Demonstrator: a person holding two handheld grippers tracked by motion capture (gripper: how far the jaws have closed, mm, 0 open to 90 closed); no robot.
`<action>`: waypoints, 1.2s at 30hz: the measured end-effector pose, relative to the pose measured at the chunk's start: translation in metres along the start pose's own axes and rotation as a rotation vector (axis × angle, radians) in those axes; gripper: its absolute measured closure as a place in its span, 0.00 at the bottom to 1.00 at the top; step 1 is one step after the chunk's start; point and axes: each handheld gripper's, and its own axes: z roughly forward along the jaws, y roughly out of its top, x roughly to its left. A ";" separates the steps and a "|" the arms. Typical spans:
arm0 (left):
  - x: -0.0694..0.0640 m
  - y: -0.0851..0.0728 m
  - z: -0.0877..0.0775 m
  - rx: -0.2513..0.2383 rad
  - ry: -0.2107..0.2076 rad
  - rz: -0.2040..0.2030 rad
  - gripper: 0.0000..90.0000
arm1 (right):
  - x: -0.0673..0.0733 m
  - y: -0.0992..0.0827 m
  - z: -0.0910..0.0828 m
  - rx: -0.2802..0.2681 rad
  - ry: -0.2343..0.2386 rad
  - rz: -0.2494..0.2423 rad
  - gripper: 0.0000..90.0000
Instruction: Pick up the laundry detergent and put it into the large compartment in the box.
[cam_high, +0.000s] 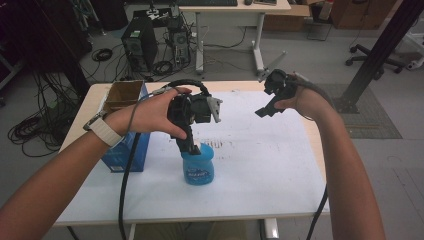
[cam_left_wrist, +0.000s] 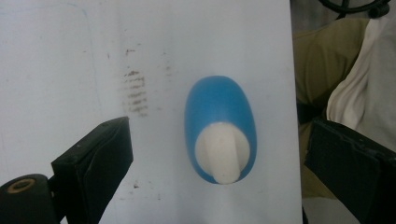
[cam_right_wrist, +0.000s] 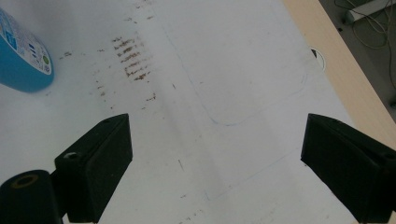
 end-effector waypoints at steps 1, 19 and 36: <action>0.000 0.000 0.001 0.000 0.000 0.000 0.09 | 0.000 0.000 0.000 0.000 0.001 -0.001 0.10; 0.001 -0.004 0.027 0.024 -0.029 -0.016 0.09 | -0.001 0.003 0.005 0.001 0.010 -0.006 0.10; 0.003 -0.009 0.045 0.022 -0.020 -0.019 0.09 | 0.001 0.005 0.006 -0.001 0.012 -0.006 0.10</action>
